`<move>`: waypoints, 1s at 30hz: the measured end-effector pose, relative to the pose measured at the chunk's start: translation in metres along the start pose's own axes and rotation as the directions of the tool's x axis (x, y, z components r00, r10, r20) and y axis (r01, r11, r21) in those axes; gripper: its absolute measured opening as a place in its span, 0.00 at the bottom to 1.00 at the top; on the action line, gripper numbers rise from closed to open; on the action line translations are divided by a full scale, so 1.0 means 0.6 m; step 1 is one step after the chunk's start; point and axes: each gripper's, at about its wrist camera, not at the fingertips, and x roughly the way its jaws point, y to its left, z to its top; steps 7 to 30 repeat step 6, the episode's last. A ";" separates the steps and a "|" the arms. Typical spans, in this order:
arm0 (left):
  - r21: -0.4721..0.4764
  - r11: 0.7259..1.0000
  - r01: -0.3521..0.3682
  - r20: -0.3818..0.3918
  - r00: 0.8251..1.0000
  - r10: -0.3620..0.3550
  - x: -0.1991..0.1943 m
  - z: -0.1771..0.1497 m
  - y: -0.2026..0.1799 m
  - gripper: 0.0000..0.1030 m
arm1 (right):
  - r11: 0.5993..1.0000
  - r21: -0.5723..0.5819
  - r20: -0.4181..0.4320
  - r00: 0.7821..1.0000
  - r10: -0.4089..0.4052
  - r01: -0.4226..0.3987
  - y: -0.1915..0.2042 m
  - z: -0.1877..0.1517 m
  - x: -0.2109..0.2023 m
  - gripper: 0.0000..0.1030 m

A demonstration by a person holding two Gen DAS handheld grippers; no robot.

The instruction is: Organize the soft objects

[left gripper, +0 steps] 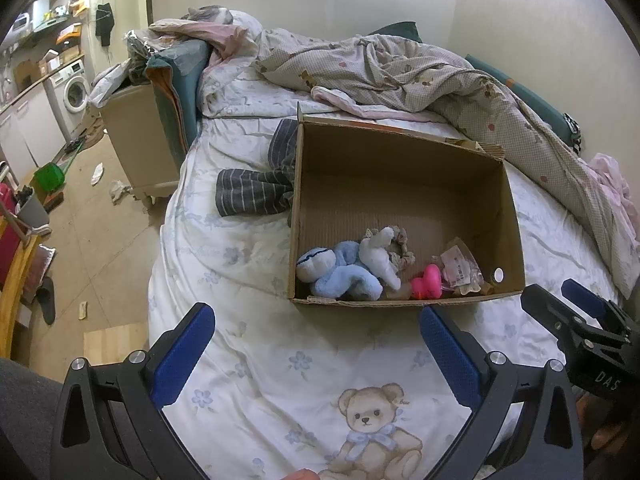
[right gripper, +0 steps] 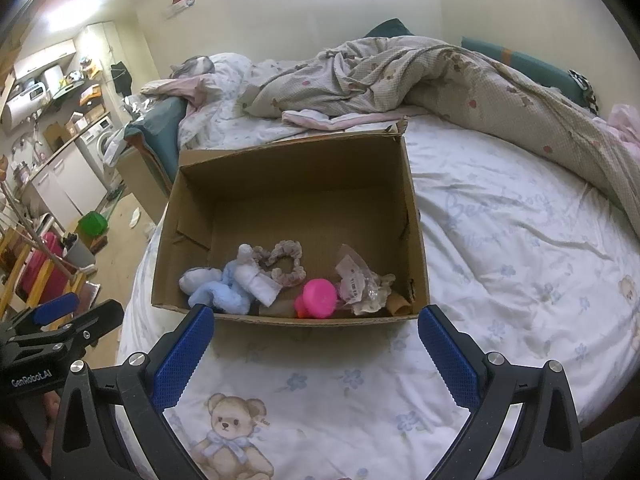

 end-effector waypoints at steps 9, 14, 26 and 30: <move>-0.005 1.000 0.002 -0.008 1.000 -0.002 0.003 -0.004 0.001 0.99 | 1.000 -0.007 0.006 1.000 0.005 -0.005 0.005 0.000 -0.001 1.00; -0.005 1.000 0.002 -0.008 1.000 -0.002 0.003 -0.004 0.001 0.99 | 1.000 -0.007 0.006 1.000 0.005 -0.005 0.005 0.000 -0.001 1.00; -0.005 1.000 0.002 -0.008 1.000 -0.002 0.003 -0.004 0.001 0.99 | 1.000 -0.007 0.006 1.000 0.005 -0.005 0.005 0.000 -0.001 1.00; -0.005 1.000 0.002 -0.008 1.000 -0.002 0.003 -0.004 0.001 0.99 | 1.000 -0.007 0.006 1.000 0.005 -0.005 0.005 0.000 -0.001 1.00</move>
